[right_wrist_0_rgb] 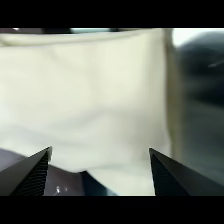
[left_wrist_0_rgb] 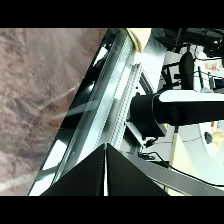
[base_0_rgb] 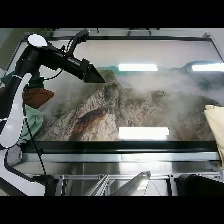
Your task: Fold the shirts.
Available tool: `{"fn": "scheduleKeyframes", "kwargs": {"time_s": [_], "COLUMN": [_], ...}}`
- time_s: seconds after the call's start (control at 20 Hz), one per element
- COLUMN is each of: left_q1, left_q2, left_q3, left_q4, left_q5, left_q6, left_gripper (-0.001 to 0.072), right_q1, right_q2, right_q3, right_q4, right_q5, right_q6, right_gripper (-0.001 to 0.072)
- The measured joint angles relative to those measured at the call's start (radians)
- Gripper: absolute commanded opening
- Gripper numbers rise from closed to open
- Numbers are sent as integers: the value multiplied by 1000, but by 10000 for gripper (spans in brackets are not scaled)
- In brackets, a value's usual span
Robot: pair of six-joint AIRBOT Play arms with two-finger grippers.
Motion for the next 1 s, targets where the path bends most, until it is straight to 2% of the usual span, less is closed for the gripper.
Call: {"fn": "scheduleKeyframes", "kwargs": {"time_s": [0.1, 0.15, 0.25, 0.4, 0.6, 0.85, 1.0], "left_q1": [15, 24, 44, 96, 173, 294, 368], "left_q2": [0, 0, 1, 4, 56, 283, 398], "left_q3": [0, 0, 0, 0, -76, -461, -674], "left_q4": [-2, -2, -8, -71, -145, -174, -179], "left_q5": [0, 1, 1, -15, -61, -74, -60], "left_q6": [2, 2, 2, 2, 13, 104, 140], "left_gripper": [23, 23, 22, 13, 13, 14, 16], "right_q1": [18, 45, 128, 355, 787, 1328, 1472], "right_q2": [30, 41, 53, 61, 71, 71, 63], "right_q3": [-1, -1, -2, -15, -108, -233, -253], "right_q4": [176, 282, 415, 542, 716, 869, 901], "right_q5": [58, 99, 157, 207, 218, 88, 31], "right_q6": [-140, -215, -311, -383, -436, -506, -528], "right_gripper": [680, 614, 223, 228, 226, 224, 227]}}
